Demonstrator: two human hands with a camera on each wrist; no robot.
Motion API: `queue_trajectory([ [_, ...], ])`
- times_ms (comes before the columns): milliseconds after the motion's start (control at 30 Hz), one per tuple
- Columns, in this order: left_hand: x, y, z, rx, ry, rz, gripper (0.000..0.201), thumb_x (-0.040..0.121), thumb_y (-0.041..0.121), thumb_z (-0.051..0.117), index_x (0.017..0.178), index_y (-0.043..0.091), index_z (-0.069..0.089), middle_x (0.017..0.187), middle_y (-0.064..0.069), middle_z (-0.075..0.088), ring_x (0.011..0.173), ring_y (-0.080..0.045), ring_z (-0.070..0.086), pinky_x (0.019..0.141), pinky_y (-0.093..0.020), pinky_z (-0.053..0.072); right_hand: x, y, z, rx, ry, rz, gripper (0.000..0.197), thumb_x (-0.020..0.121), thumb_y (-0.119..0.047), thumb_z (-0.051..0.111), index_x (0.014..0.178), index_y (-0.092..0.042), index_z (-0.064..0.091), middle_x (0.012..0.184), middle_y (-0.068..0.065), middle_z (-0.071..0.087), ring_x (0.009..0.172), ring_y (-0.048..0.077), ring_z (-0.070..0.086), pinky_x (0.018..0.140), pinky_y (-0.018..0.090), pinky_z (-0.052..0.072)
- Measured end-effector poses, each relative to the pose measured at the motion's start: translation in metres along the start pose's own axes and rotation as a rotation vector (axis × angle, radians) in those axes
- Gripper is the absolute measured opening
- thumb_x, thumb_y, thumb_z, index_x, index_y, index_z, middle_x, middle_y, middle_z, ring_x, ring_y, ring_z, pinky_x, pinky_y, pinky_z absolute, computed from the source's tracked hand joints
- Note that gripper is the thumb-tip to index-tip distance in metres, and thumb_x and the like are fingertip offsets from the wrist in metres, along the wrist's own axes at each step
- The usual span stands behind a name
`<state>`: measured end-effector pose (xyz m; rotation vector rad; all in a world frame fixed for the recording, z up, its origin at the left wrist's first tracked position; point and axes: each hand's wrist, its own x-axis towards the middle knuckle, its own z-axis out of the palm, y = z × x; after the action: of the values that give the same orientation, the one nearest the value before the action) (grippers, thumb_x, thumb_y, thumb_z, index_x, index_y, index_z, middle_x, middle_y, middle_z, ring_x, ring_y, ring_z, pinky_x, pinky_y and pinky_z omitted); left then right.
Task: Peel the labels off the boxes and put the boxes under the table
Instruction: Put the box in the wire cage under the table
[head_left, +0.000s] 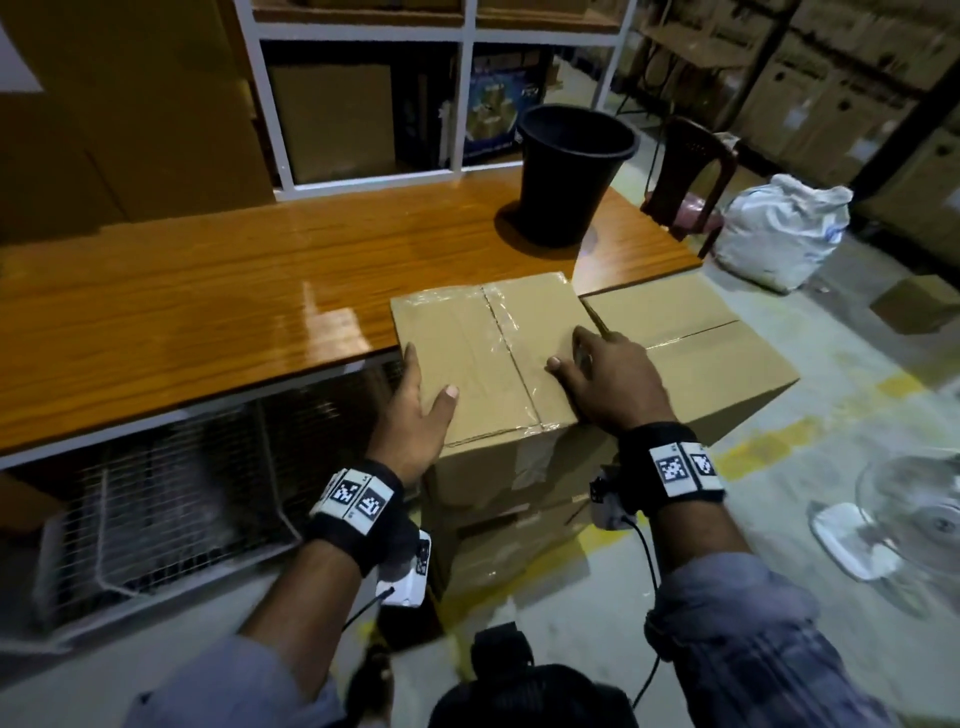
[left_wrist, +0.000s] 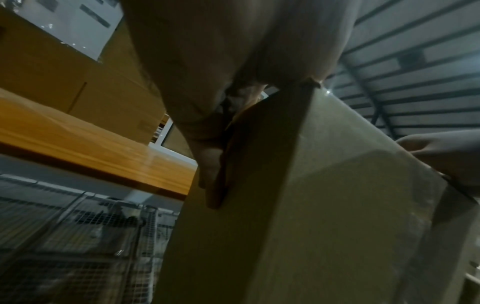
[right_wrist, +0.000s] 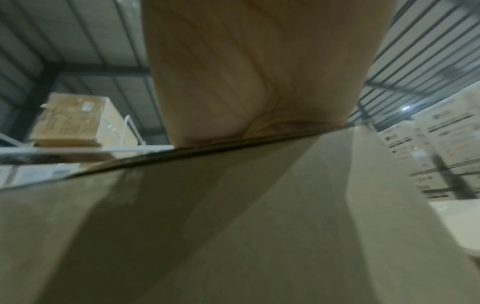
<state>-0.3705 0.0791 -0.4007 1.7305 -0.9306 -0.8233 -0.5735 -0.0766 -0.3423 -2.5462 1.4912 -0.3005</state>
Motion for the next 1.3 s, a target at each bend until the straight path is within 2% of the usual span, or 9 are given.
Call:
queue_trajectory([
  [167,-0.003,-0.008,0.019,-0.010,0.046,-0.022,0.081,0.106,0.041,0.053,0.166,0.035,-0.001,0.171,0.000,0.015,0.156,-0.016,0.019,0.116,-0.024,0.016,0.006,0.013,0.009,-0.030,-0.039,-0.016,0.054,0.099,-0.062,0.051,0.133,-0.021,0.055,0.118,0.016,0.063,0.107,0.037,0.059,0.087,0.045,0.055],
  [300,-0.002,-0.018,0.028,-0.036,0.076,-0.036,0.080,0.105,0.041,0.055,0.166,0.035,0.003,0.171,-0.002,0.018,0.156,-0.019,0.023,0.122,-0.030,0.020,0.006,0.025,0.017,0.015,-0.086,-0.042,0.056,0.101,-0.055,0.055,0.144,-0.019,0.053,0.123,0.016,0.061,0.111,0.036,0.059,0.093,0.048,0.054],
  [433,-0.002,-0.024,0.037,0.007,0.080,-0.026,0.077,0.106,0.038,0.054,0.166,0.032,0.006,0.170,-0.003,0.019,0.157,-0.017,0.020,0.120,-0.026,0.017,0.003,0.034,0.028,0.062,-0.110,-0.047,0.056,0.100,-0.054,0.057,0.144,-0.020,0.052,0.122,0.014,0.060,0.111,0.034,0.059,0.093,0.050,0.055],
  [567,0.000,-0.031,0.045,0.000,0.095,0.010,0.076,0.105,0.040,0.055,0.166,0.037,0.008,0.171,0.000,0.017,0.157,-0.015,0.018,0.127,-0.037,0.020,0.009,0.035,0.032,0.088,-0.123,-0.030,0.065,0.096,-0.057,0.060,0.149,-0.022,0.048,0.128,0.015,0.055,0.116,0.035,0.056,0.097,0.050,0.054],
  [667,0.001,-0.032,0.048,-0.020,0.100,0.016,0.076,0.106,0.037,0.055,0.166,0.035,0.008,0.171,-0.001,0.016,0.157,-0.013,0.017,0.125,-0.031,0.019,0.013,0.033,0.032,0.067,-0.118,-0.026,0.066,0.096,-0.057,0.061,0.151,-0.022,0.047,0.132,0.016,0.053,0.123,0.036,0.051,0.102,0.049,0.050],
  [833,0.004,-0.033,0.050,0.032,0.107,0.037,0.077,0.105,0.037,0.057,0.166,0.036,0.010,0.169,0.005,0.024,0.147,-0.004,0.028,0.118,-0.025,0.025,0.014,0.034,0.034,0.013,-0.117,0.017,0.065,0.095,-0.061,0.059,0.146,-0.021,0.052,0.126,0.016,0.057,0.120,0.035,0.053,0.099,0.050,0.052],
  [1067,0.006,-0.031,0.052,0.109,0.052,0.032,0.080,0.104,0.049,0.053,0.165,0.039,0.002,0.172,-0.004,0.014,0.158,-0.021,0.018,0.127,-0.042,0.023,0.018,0.032,0.028,-0.016,-0.091,0.062,0.057,0.095,-0.058,0.061,0.136,-0.018,0.058,0.122,0.019,0.061,0.118,0.040,0.054,0.097,0.049,0.051],
  [1233,0.007,-0.030,0.052,0.115,0.054,0.034,0.080,0.104,0.048,0.053,0.165,0.040,0.002,0.172,-0.005,0.018,0.156,-0.022,0.025,0.123,-0.036,0.025,0.018,0.031,0.026,-0.057,-0.097,0.093,0.053,0.097,-0.058,0.060,0.133,-0.019,0.059,0.122,0.017,0.063,0.118,0.037,0.055,0.096,0.050,0.052],
  [1300,0.006,-0.030,0.053,0.117,0.054,0.042,0.080,0.104,0.048,0.053,0.165,0.039,0.002,0.172,-0.005,0.017,0.157,-0.022,0.021,0.126,-0.040,0.024,0.018,0.031,0.025,-0.059,-0.101,0.100,0.052,0.097,-0.058,0.059,0.132,-0.020,0.059,0.121,0.016,0.063,0.117,0.035,0.055,0.096,0.050,0.052],
])
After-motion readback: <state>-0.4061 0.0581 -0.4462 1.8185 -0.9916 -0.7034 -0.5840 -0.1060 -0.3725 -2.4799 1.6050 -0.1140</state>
